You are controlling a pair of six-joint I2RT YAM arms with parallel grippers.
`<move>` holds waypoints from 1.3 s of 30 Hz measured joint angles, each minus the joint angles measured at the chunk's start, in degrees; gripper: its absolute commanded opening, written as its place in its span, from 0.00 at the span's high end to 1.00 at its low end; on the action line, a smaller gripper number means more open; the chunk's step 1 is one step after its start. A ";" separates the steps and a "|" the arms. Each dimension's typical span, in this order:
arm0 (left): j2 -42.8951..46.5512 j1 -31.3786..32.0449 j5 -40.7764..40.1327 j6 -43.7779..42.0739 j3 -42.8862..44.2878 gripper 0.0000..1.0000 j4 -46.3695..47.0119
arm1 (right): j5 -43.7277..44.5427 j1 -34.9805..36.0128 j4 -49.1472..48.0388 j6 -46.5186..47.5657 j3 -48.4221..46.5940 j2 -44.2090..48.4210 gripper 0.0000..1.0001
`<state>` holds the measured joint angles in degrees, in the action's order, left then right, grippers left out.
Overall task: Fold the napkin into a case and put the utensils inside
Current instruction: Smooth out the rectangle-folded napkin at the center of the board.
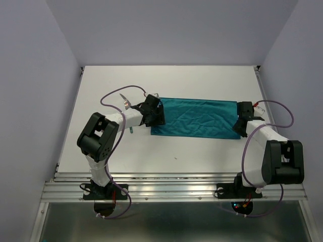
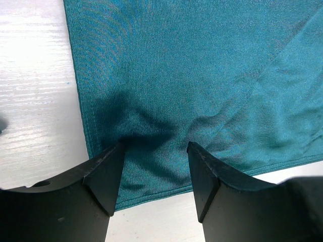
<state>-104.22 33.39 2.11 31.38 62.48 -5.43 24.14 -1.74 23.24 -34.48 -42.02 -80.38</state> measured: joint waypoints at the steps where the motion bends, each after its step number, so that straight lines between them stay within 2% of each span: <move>1: 0.04 -0.02 0.00 -0.02 -0.11 0.36 0.09 | 0.07 0.00 0.28 0.04 -0.33 0.17 0.70; 5: 0.13 -0.02 0.00 -0.04 -0.09 0.36 0.07 | -0.96 0.00 0.52 0.22 -1.49 0.63 0.70; 12: 0.13 -0.07 -0.31 -0.92 2.54 0.35 -4.94 | -11.69 0.70 -2.82 1.05 -5.22 0.39 0.70; 14: 0.13 -0.09 -0.48 -1.22 4.96 0.34 -7.78 | -14.73 1.66 -3.96 1.40 -8.41 -1.79 0.69; 19: -1.64 -0.11 -0.63 -2.64 17.42 0.34 -10.73 | -19.37 5.68 -6.21 2.19 -17.97 -10.99 0.70; 26: -12.39 -0.11 2.82 -3.45 35.41 0.34 -8.98 | -26.43 10.51 -8.90 1.64 -30.34 -24.17 0.73; 32: -22.43 -0.57 8.20 -2.51 43.04 0.34 -8.90 | -30.32 12.20 -9.97 0.55 -38.10 -33.00 0.73; 39: -28.92 -1.53 12.15 -0.52 46.88 0.34 -7.26 | -31.67 12.28 -9.99 -0.42 -42.45 -39.41 0.73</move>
<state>-133.14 31.86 14.26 30.85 109.36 -12.69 -7.53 10.55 13.26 -34.89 -84.47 -119.79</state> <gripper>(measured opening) 0.658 0.272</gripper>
